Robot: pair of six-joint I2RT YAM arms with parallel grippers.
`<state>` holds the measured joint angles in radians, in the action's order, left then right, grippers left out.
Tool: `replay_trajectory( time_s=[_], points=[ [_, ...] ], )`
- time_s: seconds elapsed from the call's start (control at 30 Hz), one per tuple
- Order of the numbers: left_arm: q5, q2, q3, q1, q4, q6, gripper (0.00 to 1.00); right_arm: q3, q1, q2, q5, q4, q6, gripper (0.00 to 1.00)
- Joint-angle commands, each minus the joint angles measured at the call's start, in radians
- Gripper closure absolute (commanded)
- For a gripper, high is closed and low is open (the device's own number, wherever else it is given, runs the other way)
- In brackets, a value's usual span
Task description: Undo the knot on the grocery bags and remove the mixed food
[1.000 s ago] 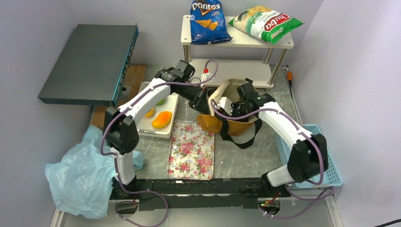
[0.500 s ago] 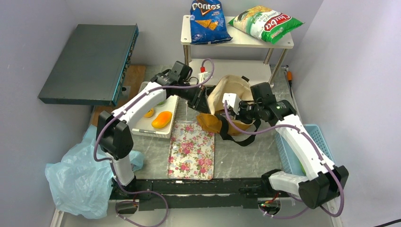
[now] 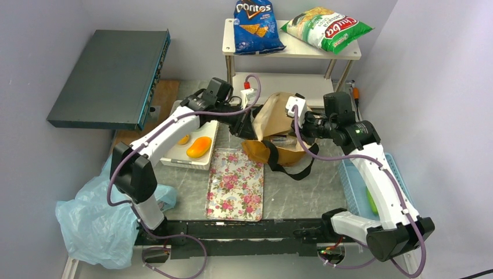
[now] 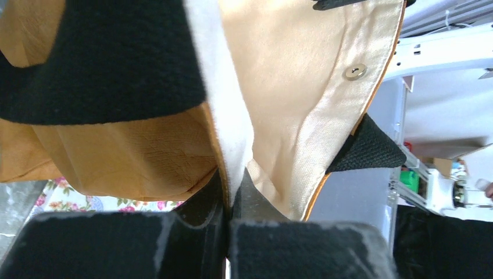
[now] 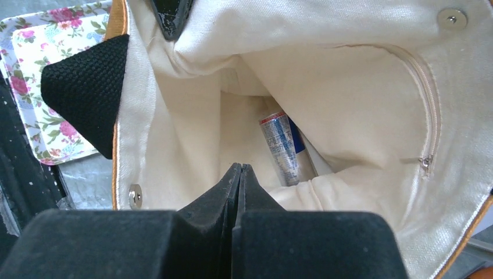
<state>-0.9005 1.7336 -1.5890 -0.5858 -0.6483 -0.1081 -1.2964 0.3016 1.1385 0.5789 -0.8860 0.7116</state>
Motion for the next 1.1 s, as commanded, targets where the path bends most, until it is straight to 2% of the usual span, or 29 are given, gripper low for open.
replay_trajectory(
  time_s=[0.0,0.03,0.17,0.37,0.5,0.63,0.8,0.87,0.93,1.07],
  points=[
    [0.066,-0.088,0.041,-0.028,0.089,0.144,1.0,-0.008,-0.004,-0.023,0.028,0.018,0.008,1.0],
    [0.07,-0.103,0.052,-0.036,0.091,0.168,1.0,0.005,-0.005,-0.023,0.01,0.017,0.022,0.99],
    [0.092,-0.16,0.095,-0.07,0.083,0.265,1.0,0.067,-0.001,-0.027,-0.073,0.023,0.094,0.68],
    [0.187,-0.272,0.222,-0.162,0.104,0.405,1.0,0.254,0.064,-0.096,-0.226,0.037,0.213,0.49],
    [0.246,-0.321,0.291,-0.222,0.136,0.479,1.0,0.408,0.15,-0.17,-0.362,0.133,0.242,0.45],
    [0.232,-0.341,0.309,-0.226,0.144,0.515,1.0,0.462,0.197,-0.161,-0.438,0.159,0.25,0.43],
    [0.107,-0.342,0.23,-0.215,0.078,0.535,1.0,0.404,0.197,-0.078,-0.455,0.11,0.247,0.37],
    [0.028,-0.322,0.18,-0.2,0.059,0.496,1.0,0.333,0.197,-0.031,-0.423,0.058,0.243,0.26],
    [-0.031,-0.266,0.12,-0.174,0.033,0.444,1.0,0.264,0.195,0.028,-0.399,0.001,0.208,0.19],
    [-0.148,-0.138,-0.006,-0.086,0.001,0.286,1.0,0.123,0.152,0.167,-0.284,-0.111,0.189,0.19]
  ],
)
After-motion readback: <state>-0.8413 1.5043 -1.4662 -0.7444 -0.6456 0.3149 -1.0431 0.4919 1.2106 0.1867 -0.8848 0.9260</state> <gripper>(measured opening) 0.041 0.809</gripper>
